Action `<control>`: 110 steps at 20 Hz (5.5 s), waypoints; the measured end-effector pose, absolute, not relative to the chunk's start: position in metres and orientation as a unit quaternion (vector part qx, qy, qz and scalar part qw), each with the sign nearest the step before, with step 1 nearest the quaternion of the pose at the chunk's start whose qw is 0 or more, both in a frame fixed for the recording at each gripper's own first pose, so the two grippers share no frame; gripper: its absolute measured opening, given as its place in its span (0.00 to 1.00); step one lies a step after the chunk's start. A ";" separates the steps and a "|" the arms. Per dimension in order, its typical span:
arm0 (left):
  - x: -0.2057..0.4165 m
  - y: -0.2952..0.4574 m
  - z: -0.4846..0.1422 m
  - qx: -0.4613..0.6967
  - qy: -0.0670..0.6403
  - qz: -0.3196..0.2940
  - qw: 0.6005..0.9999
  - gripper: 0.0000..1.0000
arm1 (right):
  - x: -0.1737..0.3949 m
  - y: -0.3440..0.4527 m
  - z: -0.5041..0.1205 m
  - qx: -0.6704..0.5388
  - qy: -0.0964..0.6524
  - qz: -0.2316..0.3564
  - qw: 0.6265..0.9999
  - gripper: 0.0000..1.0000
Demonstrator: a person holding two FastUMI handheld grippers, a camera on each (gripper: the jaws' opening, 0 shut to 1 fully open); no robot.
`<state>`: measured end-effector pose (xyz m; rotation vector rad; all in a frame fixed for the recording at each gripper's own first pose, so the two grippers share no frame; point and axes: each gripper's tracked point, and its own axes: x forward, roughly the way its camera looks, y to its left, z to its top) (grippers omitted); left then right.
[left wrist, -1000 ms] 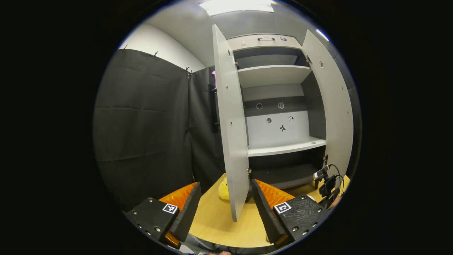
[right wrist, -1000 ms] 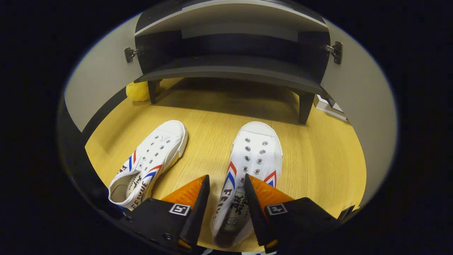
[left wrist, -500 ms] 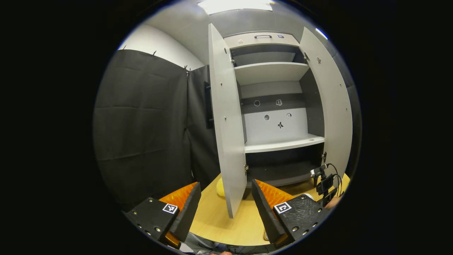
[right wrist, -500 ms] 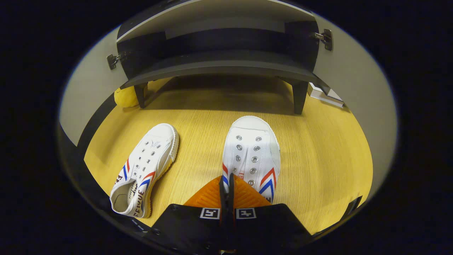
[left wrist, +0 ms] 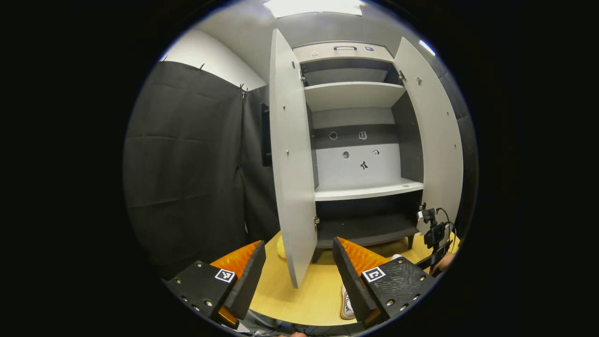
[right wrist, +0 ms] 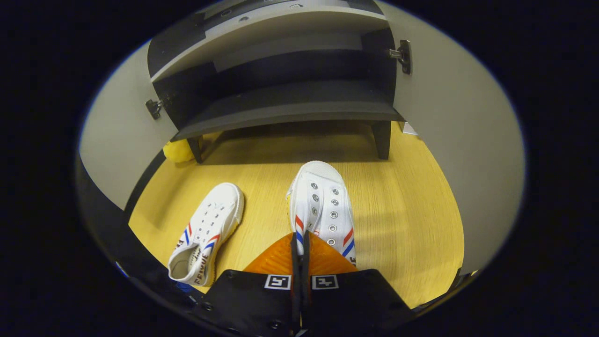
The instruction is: Grab one shoe with the right hand and put it into the shoe cabinet, grab the other shoe with the left hand and put it into the shoe cabinet; then close the right door with the right hand and the left door with the left hand.
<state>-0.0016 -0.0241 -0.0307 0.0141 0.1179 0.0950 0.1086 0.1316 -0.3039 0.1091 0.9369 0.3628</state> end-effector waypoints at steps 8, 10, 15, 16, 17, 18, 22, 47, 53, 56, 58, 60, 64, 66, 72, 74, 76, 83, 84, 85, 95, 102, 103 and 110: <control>0.011 -0.033 -0.033 0.005 0.055 0.030 0.998 0.79 | 0.138 0.143 -0.198 0.081 0.356 0.198 0.910 0.02; 0.012 -0.034 -0.031 0.004 0.051 0.029 0.998 0.80 | 0.147 0.145 -0.167 0.093 0.328 0.203 0.918 0.02; 0.016 -0.036 -0.030 0.002 0.046 0.026 0.999 0.79 | 0.164 0.148 -0.101 0.096 0.269 0.216 0.934 0.02; 0.016 -0.037 -0.032 0.001 0.046 0.026 0.999 0.79 | 0.167 0.151 -0.089 0.095 0.260 0.221 0.935 0.02; 0.017 -0.037 -0.032 0.000 0.047 0.026 0.999 0.79 | 0.172 0.152 -0.079 0.091 0.249 0.224 0.938 0.02; 0.019 -0.038 -0.034 -0.003 0.048 0.026 0.999 0.79 | 0.178 0.153 -0.069 0.087 0.240 0.225 0.940 0.02; 0.019 -0.041 -0.035 -0.004 0.048 0.022 0.999 0.80 | 0.212 0.161 -0.028 0.084 0.197 0.222 0.951 0.02; 0.030 -0.040 -0.054 0.008 0.082 0.016 0.996 0.79 | 0.370 0.171 0.033 0.031 0.083 0.127 0.988 0.81; 0.050 -0.080 -0.079 -0.002 0.104 -0.067 0.992 0.79 | 0.287 0.147 0.047 0.001 0.042 0.136 0.990 0.99; 0.066 -0.094 -0.102 -0.019 0.127 -0.098 0.987 0.80 | 0.245 0.134 0.042 -0.004 0.036 0.136 0.990 0.98; 0.074 -0.099 -0.120 -0.026 0.144 -0.113 0.983 0.80 | 0.220 0.124 0.033 0.000 0.041 0.135 0.990 0.99; 0.082 -0.101 -0.144 -0.025 0.167 -0.123 0.978 0.80 | 0.197 0.110 0.020 -0.008 0.041 0.123 0.992 0.98; 0.087 -0.110 -0.202 -0.012 0.223 -0.144 0.964 0.80 | 0.153 0.089 -0.013 -0.023 0.067 0.106 0.992 1.00; 0.089 -0.117 -0.230 -0.006 0.249 -0.152 0.956 0.80 | 0.135 0.082 -0.027 -0.022 0.082 0.100 0.991 1.00; 0.086 -0.141 -0.299 -0.001 0.328 -0.177 0.928 0.80 | 0.098 0.069 -0.061 -0.031 0.126 0.083 0.988 1.00; 0.082 -0.146 -0.315 0.001 0.348 -0.185 0.919 0.80 | 0.090 0.069 -0.068 -0.028 0.137 0.082 0.987 1.00; 0.080 -0.148 -0.327 0.007 0.366 -0.189 0.911 0.80 | 0.083 0.069 -0.072 -0.029 0.145 0.083 0.985 1.00; 0.077 -0.148 -0.362 0.025 0.404 -0.184 0.896 0.80 | 0.066 0.078 -0.080 -0.038 0.161 0.095 0.982 1.00; 0.073 -0.152 -0.364 0.019 0.407 -0.190 0.893 0.79 | 0.064 0.080 -0.081 -0.035 0.162 0.100 0.981 1.00; 0.071 -0.157 -0.364 0.013 0.407 -0.193 0.893 0.78 | 0.062 0.083 -0.081 -0.031 0.162 0.105 0.981 0.99; 0.070 -0.165 -0.365 -0.015 0.415 -0.190 0.890 0.11 | 0.052 0.098 -0.095 -0.031 0.183 0.130 0.974 1.00; 0.077 -0.159 -0.353 -0.036 0.410 -0.171 0.895 0.00 | 0.047 0.097 -0.098 -0.037 0.191 0.139 0.971 1.00; 0.077 -0.159 -0.351 -0.032 0.410 -0.172 0.895 0.00 | 0.047 0.096 -0.098 -0.038 0.192 0.139 0.971 1.00; 0.088 -0.148 -0.310 -0.029 0.380 -0.175 0.908 0.00 | 0.041 0.084 -0.108 -0.043 0.207 0.140 0.967 1.00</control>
